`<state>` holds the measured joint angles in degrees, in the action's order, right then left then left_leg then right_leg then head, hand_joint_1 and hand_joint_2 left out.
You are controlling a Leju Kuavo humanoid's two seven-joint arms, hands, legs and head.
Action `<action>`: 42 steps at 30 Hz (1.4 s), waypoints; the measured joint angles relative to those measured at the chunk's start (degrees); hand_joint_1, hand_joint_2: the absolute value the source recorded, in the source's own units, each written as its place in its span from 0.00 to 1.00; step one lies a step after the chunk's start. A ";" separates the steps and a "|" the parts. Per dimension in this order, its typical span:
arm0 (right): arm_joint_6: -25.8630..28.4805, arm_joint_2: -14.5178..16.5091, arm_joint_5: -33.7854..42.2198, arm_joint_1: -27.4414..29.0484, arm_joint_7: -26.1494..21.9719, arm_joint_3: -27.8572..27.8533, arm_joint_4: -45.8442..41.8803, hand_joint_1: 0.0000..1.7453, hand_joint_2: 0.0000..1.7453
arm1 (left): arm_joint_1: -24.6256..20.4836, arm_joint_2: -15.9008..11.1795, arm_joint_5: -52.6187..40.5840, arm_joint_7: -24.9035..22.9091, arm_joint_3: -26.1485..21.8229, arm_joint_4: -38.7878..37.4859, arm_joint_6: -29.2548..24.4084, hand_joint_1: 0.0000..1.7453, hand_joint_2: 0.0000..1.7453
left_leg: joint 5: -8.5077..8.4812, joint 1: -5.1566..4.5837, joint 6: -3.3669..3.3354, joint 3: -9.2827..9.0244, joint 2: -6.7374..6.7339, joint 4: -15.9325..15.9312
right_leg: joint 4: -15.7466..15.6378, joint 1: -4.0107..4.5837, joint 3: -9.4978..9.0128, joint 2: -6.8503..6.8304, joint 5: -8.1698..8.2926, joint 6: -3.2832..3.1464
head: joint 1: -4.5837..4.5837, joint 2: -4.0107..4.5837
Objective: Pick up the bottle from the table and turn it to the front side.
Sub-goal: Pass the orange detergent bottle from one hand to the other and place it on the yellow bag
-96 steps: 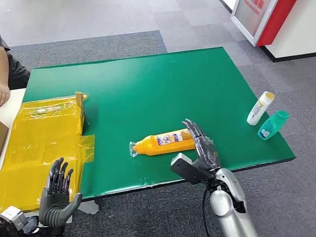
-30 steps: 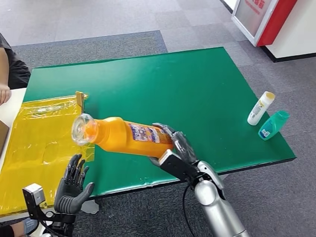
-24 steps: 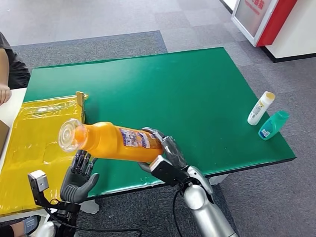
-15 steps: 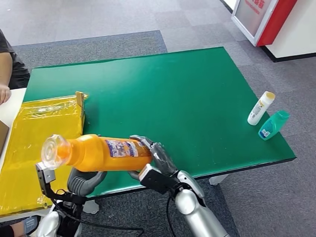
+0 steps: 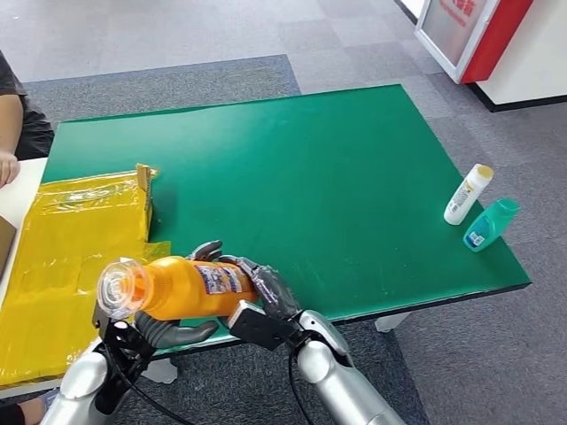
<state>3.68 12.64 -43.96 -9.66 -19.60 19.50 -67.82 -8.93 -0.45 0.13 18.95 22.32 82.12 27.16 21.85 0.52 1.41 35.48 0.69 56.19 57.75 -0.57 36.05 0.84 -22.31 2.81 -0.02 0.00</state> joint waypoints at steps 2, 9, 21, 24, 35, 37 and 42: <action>0.02 0.03 -0.19 -0.37 0.00 0.05 0.92 1.00 1.00 | -0.68 -1.30 -0.70 0.38 1.34 0.00 -0.26 0.00 1.00 | 0.00 0.00 0.00 0.00 0.00 0.00 | 0.00 0.00 0.00 0.00 0.00 0.00 | 0.01 0.00; 0.23 0.16 -1.06 -1.06 1.31 -0.04 3.05 1.00 1.00 | -2.21 -3.93 -5.40 1.16 5.90 1.69 -5.22 0.00 1.00 | 0.00 0.00 0.00 0.00 0.00 0.00 | 0.00 0.00 0.01 0.00 0.00 0.00 | -0.02 0.00; 0.69 0.19 -1.70 -0.72 2.70 -1.66 3.45 1.00 1.00 | -0.29 -1.73 -21.18 -1.77 6.69 8.74 -16.68 0.00 1.00 | 0.01 0.00 0.00 0.01 -0.02 0.00 | -0.01 -0.01 0.04 0.01 0.00 0.00 | -0.01 0.00; 0.73 0.19 -1.80 -0.72 2.77 -2.04 3.37 1.00 1.00 | 0.46 -0.99 -23.00 -1.94 6.38 9.98 -17.85 0.00 1.00 | 0.01 0.00 0.00 0.01 -0.03 0.00 | -0.01 -0.01 0.05 0.02 0.00 -0.01 | -0.01 0.00; 0.23 0.28 -3.81 0.35 4.23 -4.33 2.78 1.00 1.00 | 3.62 5.14 -32.81 -1.57 3.77 17.45 -22.07 1.00 1.00 | 0.03 -0.01 0.01 0.03 -0.02 0.00 | -0.02 -0.02 0.05 0.02 0.00 0.00 | -0.01 0.00; 0.20 0.32 -3.83 0.33 4.19 -4.50 2.71 1.00 1.00 | 3.98 5.80 -32.80 -1.51 3.56 17.68 -21.98 1.00 1.00 | 0.03 -0.01 0.01 0.03 -0.02 0.00 | -0.02 -0.02 0.05 0.02 0.00 0.00 | -0.01 0.00; 0.00 0.32 -3.99 0.45 4.13 -4.68 2.53 1.00 1.00 | 4.50 6.67 -32.40 -0.92 2.80 17.76 -21.74 1.00 1.00 | 0.02 0.00 0.01 0.03 -0.02 0.00 | -0.01 -0.01 0.05 0.02 0.00 -0.01 | -0.01 0.00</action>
<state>3.68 12.97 -47.95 -9.22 -15.47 14.81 -65.28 -4.43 6.22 -32.27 18.03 25.12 99.88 5.42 21.87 0.52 1.42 35.51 0.67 56.19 57.74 -0.58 36.10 0.86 -22.31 2.80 -0.02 0.00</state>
